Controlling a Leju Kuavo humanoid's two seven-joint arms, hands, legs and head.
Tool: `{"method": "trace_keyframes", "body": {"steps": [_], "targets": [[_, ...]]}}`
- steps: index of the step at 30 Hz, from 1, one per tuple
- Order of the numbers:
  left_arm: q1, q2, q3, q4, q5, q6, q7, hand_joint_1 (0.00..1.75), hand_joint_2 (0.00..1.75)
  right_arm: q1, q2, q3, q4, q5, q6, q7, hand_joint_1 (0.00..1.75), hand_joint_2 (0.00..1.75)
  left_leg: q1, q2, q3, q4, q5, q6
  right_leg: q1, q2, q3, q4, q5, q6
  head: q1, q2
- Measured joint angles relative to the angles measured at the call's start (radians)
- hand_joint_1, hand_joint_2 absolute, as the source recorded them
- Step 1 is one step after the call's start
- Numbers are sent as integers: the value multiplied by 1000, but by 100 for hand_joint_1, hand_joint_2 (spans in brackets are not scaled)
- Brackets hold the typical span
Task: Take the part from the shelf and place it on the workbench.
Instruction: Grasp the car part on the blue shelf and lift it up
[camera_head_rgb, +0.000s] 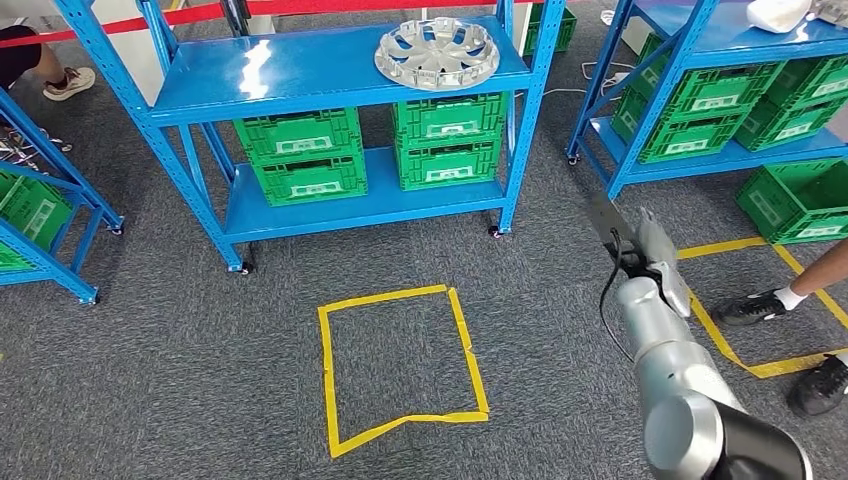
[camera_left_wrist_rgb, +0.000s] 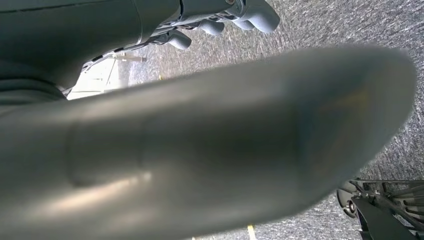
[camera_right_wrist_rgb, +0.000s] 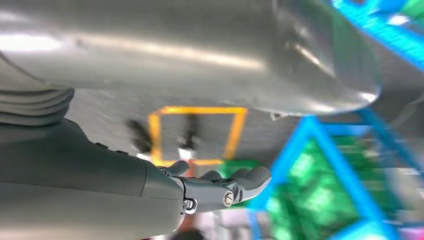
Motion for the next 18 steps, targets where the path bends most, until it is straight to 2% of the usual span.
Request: {"method": "trace_keyframes", "body": {"steps": [10,18], "targets": [[-8,-1,0,7,-32,-1,15,0,0,-136,120,321,-61,60,76,26,0,0,0,-1,0,0,2,-1,0,-1,-2,1,0,-1,0,0],[-15,-1,0,12,-55,-1,30,0,0,-223,194,596,-104,72,143,71,0,0,0,-1,0,0,2,-2,0,-1,-3,2,0,-1,0,0]]}}
